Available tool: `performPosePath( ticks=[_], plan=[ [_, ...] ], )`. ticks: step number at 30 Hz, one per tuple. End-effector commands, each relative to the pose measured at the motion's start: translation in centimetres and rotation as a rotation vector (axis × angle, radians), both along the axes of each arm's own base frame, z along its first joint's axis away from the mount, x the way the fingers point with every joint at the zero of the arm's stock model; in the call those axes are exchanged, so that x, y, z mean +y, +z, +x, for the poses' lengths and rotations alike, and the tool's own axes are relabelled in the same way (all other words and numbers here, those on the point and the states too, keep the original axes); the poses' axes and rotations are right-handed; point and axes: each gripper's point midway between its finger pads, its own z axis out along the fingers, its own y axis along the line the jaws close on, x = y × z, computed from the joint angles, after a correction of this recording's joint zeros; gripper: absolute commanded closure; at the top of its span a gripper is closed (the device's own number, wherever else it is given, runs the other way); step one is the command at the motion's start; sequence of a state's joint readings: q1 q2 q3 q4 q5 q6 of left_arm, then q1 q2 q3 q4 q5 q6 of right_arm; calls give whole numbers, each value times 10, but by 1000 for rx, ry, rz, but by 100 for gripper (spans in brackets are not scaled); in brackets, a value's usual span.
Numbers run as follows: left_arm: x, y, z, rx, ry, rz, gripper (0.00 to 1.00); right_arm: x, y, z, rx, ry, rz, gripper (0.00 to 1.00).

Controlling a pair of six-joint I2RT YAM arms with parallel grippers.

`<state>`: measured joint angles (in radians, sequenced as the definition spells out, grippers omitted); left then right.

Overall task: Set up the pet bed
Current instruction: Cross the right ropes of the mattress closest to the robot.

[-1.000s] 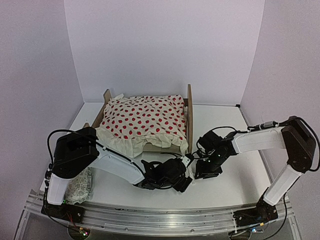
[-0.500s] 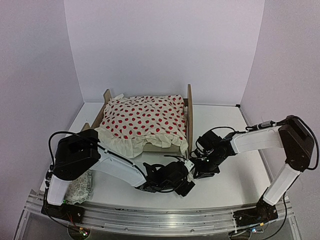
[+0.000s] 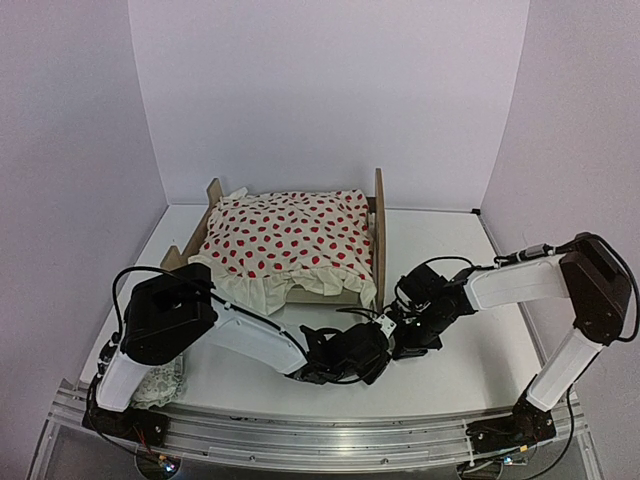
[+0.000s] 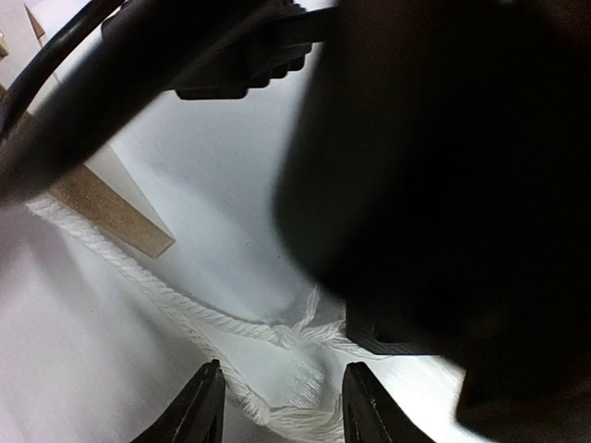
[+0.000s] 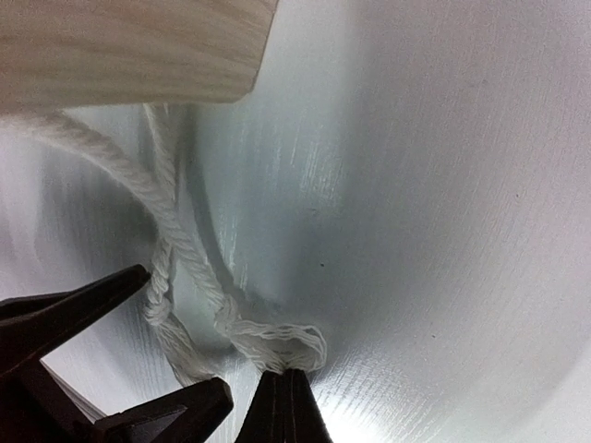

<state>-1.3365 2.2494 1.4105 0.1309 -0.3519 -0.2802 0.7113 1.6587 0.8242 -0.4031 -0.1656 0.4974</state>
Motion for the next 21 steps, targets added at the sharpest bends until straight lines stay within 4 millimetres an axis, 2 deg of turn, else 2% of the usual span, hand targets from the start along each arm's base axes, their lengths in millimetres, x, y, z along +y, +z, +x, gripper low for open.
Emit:
performPosePath(
  ticks=[1,3,5,6,9,12,14,17,21],
  plan=[
    [9,1,1,2,25,26,51,-19,-7,-9,33,-6,-75,100],
    [14,2,-2,11,18,23,42,-18,-8,-8,36,-6,-76,100],
    [19,4,-4,19,13,18,43,-17,-8,-8,41,-4,-74,100],
    [21,4,-6,22,11,16,47,-16,-8,-8,43,-3,-72,100],
    [25,1,-8,29,6,17,76,-15,-8,-9,53,-1,-67,100],
    [23,4,-11,26,-13,-4,96,-13,-8,-11,64,0,-57,100],
    [21,9,-11,20,-24,-19,100,-11,-9,-13,80,-3,-47,100],
    [23,22,-10,8,-20,-29,100,-8,-9,-18,107,-13,-23,100],
    [33,49,-12,5,-15,-76,100,9,-7,-20,144,-43,72,100]
  ],
)
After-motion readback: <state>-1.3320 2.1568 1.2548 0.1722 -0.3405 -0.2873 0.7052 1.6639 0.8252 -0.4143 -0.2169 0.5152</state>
